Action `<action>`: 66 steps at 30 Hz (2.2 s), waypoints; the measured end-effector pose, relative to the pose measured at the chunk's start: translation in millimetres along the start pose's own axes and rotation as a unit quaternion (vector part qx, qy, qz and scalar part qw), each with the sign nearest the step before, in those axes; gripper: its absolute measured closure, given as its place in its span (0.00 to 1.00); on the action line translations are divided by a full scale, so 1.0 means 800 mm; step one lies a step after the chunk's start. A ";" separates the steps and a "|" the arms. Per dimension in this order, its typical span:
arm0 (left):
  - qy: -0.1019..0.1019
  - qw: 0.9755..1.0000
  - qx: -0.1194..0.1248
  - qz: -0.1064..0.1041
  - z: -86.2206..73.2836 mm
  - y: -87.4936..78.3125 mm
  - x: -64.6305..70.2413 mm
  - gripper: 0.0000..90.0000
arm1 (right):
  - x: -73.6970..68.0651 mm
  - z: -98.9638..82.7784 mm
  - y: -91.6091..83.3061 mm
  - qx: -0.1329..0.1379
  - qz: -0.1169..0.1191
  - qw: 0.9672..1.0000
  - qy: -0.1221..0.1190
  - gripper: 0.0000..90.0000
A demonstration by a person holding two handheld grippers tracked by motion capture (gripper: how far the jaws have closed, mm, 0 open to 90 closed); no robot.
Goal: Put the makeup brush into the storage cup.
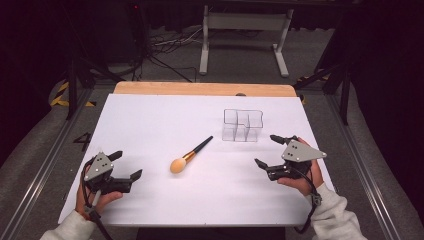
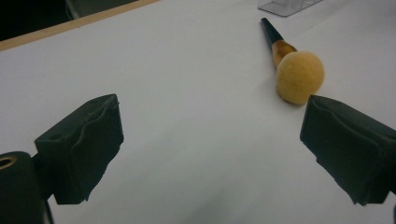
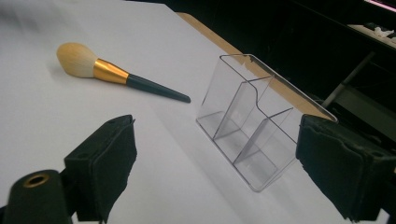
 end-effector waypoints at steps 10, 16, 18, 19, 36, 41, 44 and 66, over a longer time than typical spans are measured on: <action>-0.009 0.998 -0.055 -0.042 0.066 0.050 0.009 0.09 | 0.006 -0.004 -0.011 0.013 -0.016 1.000 0.021 0.10; 0.031 0.984 -0.144 -0.103 0.101 0.102 0.027 0.10 | 0.005 -0.006 -0.016 0.020 -0.019 0.999 0.034 0.08; 0.040 0.978 -0.172 -0.114 0.111 0.117 0.031 0.11 | 0.005 -0.007 -0.018 0.022 -0.018 0.999 0.033 0.08; 0.038 0.974 -0.184 -0.124 0.117 0.125 0.033 0.11 | 0.005 -0.007 -0.019 0.023 -0.017 0.999 0.033 0.08; -0.003 0.922 -0.359 -0.142 0.138 0.225 0.040 0.31 | 0.006 -0.018 -0.025 0.014 -0.016 0.999 0.043 0.08; -0.018 0.908 -0.398 -0.130 0.129 0.235 0.031 0.37 | 0.006 -0.021 -0.024 0.007 -0.017 0.999 0.048 0.09; -0.025 0.904 -0.407 -0.131 0.127 0.234 0.026 0.42 | 0.007 -0.022 -0.024 0.005 -0.018 0.999 0.051 0.10; 0.069 0.886 -0.442 -0.123 0.141 0.229 0.044 0.73 | 0.004 -0.025 -0.020 -0.001 -0.030 0.998 0.047 0.11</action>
Point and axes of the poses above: each handheld gripper's, and its own axes: y roughly forward along the jaws, z roughly out of its top, x roughly to its right, the point moved 2 cm from there along y, roughly forward along the jaws, and after that the axes turned 11 degrees about -z, right-handed, at the moved point
